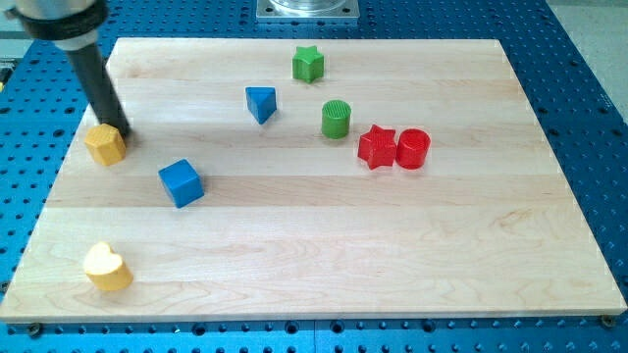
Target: Slide the hexagon above the yellow heart
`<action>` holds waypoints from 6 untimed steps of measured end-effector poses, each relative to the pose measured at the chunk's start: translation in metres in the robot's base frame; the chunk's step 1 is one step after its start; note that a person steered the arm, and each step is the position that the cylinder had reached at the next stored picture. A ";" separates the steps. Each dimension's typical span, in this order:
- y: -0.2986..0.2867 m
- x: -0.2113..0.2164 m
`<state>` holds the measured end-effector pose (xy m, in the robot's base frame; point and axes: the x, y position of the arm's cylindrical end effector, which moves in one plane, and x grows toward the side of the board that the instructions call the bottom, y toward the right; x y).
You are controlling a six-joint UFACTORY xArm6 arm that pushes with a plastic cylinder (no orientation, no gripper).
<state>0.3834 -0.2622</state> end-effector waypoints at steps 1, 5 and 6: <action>-0.002 0.018; 0.037 0.068; 0.041 0.117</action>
